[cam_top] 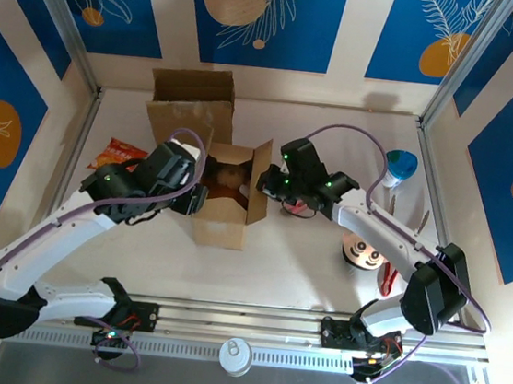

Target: Unpack the express box

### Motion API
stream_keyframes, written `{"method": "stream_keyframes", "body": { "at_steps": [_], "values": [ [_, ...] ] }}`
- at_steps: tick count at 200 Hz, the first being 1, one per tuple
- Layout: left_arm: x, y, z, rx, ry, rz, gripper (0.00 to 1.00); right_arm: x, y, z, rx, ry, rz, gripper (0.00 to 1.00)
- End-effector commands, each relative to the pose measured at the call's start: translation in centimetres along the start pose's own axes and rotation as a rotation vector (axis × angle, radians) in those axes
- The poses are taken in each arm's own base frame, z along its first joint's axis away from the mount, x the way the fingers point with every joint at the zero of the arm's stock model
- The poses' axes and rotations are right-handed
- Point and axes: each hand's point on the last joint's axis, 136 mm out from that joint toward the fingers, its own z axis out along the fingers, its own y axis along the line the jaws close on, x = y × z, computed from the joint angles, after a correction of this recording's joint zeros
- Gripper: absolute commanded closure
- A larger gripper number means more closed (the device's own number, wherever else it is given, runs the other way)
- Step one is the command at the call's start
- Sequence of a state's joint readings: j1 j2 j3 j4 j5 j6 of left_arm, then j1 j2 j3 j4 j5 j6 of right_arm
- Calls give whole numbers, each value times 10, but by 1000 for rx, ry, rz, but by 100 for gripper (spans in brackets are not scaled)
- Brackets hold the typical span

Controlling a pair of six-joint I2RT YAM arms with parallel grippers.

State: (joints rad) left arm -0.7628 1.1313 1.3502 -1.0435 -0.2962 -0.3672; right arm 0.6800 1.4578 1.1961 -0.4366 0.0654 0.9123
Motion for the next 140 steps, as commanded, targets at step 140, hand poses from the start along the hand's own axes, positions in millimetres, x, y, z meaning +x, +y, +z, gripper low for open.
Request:
{"method": "stream_keyframes", "body": {
  "at_steps": [140],
  "values": [
    [-49,-39,113,-91,21,778,8,13,9,-16,-111,180,-86,100]
  ]
}}
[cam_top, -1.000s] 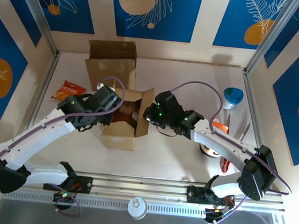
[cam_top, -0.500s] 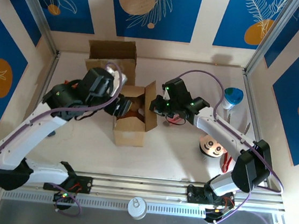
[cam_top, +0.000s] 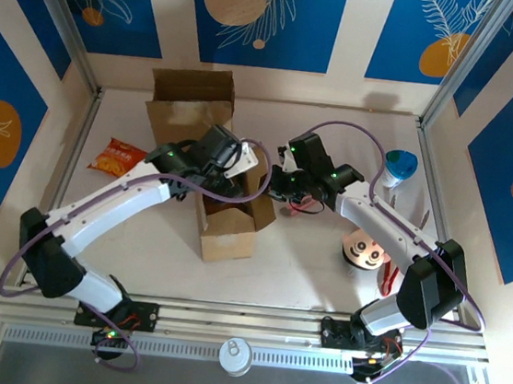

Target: Unpack the express box

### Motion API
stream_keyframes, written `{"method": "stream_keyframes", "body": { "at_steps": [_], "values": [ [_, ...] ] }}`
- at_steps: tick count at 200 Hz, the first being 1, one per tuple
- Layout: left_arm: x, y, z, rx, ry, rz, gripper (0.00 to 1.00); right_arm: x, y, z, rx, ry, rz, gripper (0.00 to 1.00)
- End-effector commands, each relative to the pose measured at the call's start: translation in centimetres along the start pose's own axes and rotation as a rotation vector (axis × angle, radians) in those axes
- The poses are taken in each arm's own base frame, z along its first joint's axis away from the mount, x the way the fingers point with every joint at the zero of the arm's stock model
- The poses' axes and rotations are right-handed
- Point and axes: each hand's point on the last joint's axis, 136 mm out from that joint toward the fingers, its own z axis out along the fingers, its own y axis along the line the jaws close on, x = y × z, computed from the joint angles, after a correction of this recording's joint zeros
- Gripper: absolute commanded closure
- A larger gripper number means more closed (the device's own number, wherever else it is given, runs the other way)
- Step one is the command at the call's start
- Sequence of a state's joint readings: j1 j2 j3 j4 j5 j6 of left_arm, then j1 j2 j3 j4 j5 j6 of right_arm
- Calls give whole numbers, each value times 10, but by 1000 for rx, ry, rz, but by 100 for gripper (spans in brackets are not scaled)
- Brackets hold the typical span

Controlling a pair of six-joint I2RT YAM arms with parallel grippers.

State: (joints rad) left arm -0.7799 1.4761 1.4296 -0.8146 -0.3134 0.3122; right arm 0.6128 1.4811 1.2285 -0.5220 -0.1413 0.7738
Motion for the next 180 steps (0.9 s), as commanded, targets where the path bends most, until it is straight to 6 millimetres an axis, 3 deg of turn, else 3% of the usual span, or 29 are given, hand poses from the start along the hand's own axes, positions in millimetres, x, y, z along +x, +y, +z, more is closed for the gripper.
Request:
{"method": "stream_keyframes", "body": {
  "at_steps": [1,42,87,150,163,180],
  "values": [
    [-3,10,20,-83,19,74,8,3,12,-10,-42,22,-19,100],
    [3,13,42,-93,85,109,5,4,11,-10,-42,27,-17,100],
    [20,31,61,-169,181,125,11,4,11,-11,-44,28,-21,100],
    [27,47,65,-233,229,149,47,4,10,-9,-44,29,-16,100],
    [28,49,65,-237,235,149,71,4,10,-10,-47,28,-16,100],
    [29,50,62,-237,239,145,86,3,10,-10,-47,26,-18,100]
  ]
}}
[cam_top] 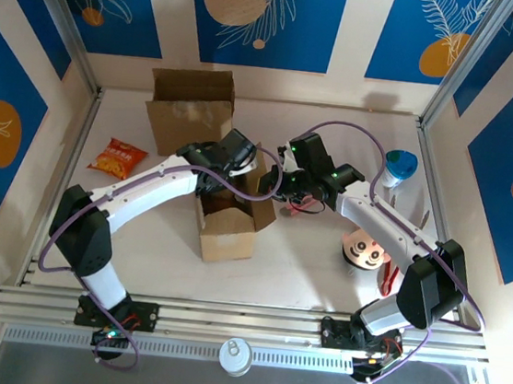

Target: Unpack the express box

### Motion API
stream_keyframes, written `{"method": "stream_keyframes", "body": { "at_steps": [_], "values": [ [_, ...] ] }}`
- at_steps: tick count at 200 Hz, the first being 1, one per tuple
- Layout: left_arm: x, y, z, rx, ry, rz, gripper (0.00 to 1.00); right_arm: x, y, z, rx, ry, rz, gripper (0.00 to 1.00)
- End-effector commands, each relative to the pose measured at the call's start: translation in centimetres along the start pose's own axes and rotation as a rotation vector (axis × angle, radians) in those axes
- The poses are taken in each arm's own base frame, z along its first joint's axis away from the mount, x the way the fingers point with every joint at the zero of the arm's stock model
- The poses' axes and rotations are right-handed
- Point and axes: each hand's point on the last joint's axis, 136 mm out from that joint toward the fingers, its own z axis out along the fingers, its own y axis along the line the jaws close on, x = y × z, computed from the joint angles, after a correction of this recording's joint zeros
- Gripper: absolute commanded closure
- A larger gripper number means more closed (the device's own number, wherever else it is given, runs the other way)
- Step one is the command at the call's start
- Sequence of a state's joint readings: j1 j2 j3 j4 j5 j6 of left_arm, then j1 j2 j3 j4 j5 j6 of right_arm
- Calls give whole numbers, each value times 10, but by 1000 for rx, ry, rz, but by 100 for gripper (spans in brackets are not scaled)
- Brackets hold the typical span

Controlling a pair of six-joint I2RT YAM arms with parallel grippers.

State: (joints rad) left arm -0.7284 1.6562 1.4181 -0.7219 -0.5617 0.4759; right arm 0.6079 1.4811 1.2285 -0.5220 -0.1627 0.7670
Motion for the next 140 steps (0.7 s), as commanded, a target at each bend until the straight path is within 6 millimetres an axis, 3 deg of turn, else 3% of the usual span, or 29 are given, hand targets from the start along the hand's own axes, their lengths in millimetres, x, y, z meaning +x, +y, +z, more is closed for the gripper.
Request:
{"method": "stream_keyframes", "body": {
  "at_steps": [1,13,63,95,126,140],
  "values": [
    [6,11,2,-24,32,-15,87,3,9,-10,-34,15,-15,100],
    [6,12,1,-20,32,-20,100,2,9,-11,-31,13,-16,100],
    [5,29,-16,-16,25,-77,100,-6,3,-24,12,-8,-54,100],
    [2,40,-36,7,16,-136,100,-10,4,-48,41,-54,-129,59],
    [2,43,-47,25,19,-167,100,-4,17,-81,27,-122,-236,37],
    [4,44,-49,29,30,-172,100,2,25,-98,24,-165,-300,33]
  ]
}}
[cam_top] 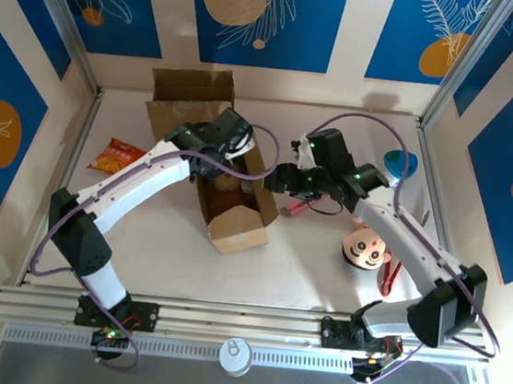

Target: Unpack the express box

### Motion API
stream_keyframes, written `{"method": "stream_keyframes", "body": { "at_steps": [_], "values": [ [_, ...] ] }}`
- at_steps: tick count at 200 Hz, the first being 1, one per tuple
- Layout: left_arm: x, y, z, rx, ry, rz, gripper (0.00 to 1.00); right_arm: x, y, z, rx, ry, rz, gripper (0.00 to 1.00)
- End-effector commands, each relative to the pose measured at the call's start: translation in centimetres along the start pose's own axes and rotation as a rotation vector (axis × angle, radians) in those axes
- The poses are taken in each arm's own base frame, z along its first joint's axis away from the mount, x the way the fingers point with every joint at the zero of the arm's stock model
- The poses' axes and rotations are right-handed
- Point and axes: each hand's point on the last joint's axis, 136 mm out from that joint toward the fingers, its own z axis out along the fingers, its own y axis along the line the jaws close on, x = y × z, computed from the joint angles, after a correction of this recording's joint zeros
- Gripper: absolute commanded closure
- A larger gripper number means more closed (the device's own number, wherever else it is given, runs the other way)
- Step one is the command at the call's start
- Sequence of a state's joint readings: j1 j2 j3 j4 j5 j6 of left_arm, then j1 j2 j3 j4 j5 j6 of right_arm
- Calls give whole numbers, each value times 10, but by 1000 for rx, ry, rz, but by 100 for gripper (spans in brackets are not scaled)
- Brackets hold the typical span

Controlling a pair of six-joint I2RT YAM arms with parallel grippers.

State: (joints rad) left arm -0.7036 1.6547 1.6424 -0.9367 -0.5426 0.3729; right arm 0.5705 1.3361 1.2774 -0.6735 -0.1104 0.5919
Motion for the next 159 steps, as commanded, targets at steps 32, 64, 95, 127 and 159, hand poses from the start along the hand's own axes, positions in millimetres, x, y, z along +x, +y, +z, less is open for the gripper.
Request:
{"method": "stream_keyframes", "body": {
  "at_steps": [32,64,95,127,159],
  "values": [
    [11,9,-13,37,69,-60,100,20,51,-74,-26,-166,-363,33],
    [14,11,-21,78,126,-100,100,52,93,-80,-41,-232,-648,83],
    [14,10,-31,121,156,-147,100,63,116,-56,4,-332,-794,100],
    [16,9,-36,140,171,-170,100,55,123,-22,86,-438,-840,100],
    [17,4,-44,180,153,-187,100,40,111,10,203,-475,-857,100]
  ]
}}
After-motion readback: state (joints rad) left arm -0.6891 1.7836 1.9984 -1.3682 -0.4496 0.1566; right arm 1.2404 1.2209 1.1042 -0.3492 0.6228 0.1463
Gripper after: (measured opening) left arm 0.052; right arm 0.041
